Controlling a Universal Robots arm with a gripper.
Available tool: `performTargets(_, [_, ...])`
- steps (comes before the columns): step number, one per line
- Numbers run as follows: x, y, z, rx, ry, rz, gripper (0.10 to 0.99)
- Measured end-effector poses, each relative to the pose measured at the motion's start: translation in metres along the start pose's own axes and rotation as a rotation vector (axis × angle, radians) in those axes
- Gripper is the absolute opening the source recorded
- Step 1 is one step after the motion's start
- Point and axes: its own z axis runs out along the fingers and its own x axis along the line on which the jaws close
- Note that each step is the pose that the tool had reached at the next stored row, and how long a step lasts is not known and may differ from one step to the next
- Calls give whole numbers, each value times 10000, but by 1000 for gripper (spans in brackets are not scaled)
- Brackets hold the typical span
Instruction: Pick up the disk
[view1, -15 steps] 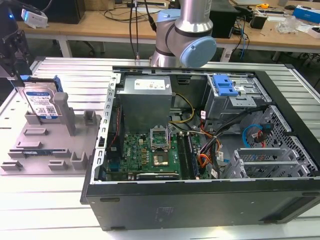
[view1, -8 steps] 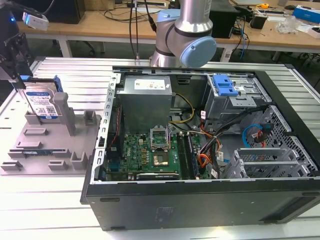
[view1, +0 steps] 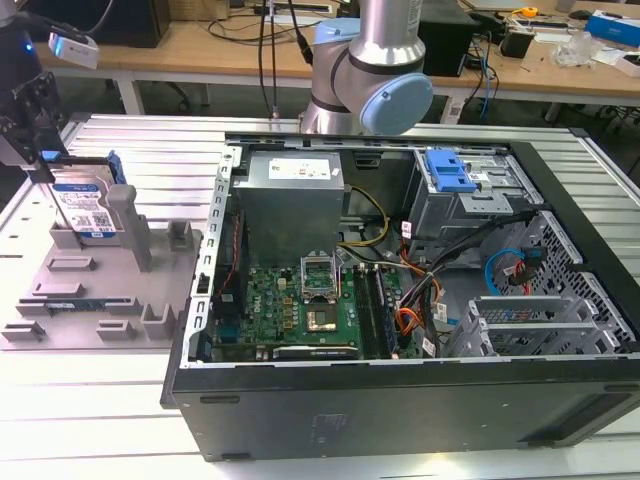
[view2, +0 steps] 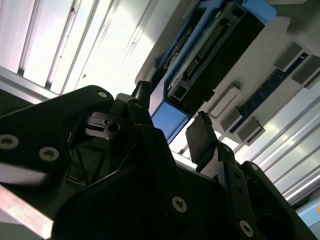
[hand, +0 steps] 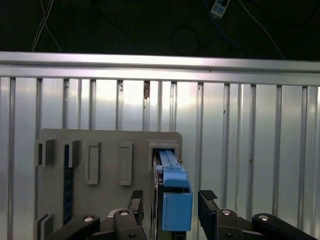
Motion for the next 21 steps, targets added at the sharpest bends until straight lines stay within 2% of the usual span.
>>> performTargets(17, [-2, -6, 128, 1, -1, 0, 557])
performTargets(21, [-2, -5, 139, -2, 1, 0, 557])
